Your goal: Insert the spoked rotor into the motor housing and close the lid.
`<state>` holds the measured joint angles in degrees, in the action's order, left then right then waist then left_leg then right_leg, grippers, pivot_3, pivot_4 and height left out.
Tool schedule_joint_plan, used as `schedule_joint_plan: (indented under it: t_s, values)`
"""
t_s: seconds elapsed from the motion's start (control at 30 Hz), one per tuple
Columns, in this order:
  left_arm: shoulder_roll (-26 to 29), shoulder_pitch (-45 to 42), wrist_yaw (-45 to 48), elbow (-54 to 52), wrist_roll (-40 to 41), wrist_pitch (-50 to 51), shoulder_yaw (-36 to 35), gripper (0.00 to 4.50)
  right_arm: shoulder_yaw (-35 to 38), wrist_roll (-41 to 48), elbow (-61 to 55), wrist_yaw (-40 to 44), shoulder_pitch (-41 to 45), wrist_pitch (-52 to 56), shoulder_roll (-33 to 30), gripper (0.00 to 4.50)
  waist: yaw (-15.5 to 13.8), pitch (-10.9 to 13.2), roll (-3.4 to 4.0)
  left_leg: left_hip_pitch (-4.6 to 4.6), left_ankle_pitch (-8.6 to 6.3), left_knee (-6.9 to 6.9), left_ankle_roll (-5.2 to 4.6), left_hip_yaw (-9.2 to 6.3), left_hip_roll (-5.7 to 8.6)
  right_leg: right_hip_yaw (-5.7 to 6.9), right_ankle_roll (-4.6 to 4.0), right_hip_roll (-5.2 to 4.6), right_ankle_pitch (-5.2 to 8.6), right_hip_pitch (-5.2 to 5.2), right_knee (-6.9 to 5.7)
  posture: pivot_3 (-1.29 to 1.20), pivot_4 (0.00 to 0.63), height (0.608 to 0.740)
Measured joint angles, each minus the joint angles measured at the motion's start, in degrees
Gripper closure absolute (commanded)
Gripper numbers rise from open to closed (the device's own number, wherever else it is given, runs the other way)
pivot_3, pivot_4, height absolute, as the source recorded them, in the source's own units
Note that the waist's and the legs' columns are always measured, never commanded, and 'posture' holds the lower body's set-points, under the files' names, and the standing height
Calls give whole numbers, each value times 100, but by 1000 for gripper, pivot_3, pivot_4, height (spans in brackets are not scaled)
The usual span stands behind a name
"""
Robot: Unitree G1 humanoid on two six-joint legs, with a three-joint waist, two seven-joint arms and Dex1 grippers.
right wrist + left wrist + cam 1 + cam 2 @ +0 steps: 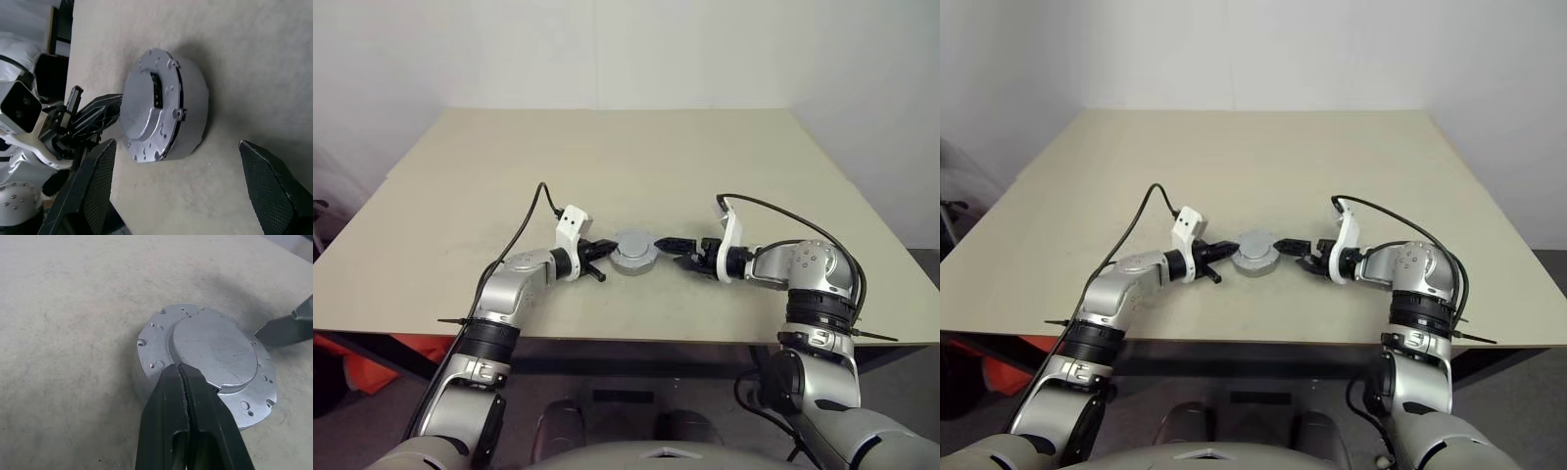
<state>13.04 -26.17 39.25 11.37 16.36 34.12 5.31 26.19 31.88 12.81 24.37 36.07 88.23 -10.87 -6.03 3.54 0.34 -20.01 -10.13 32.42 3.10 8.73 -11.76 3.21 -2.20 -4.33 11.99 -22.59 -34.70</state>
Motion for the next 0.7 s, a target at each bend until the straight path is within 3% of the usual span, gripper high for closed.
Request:
schedule_joint_plan:
  t_s: [0.7]
  values:
    - [129, 13, -79, 5, -130, -119, -9, 4500, 234, 32, 1281, -147, 423, -942, 741, 23, 58, -5, 6, 24, 13, -24, 22, 1, -3, 0, 0, 4, 0, -2, -2, 0, 0, 740]
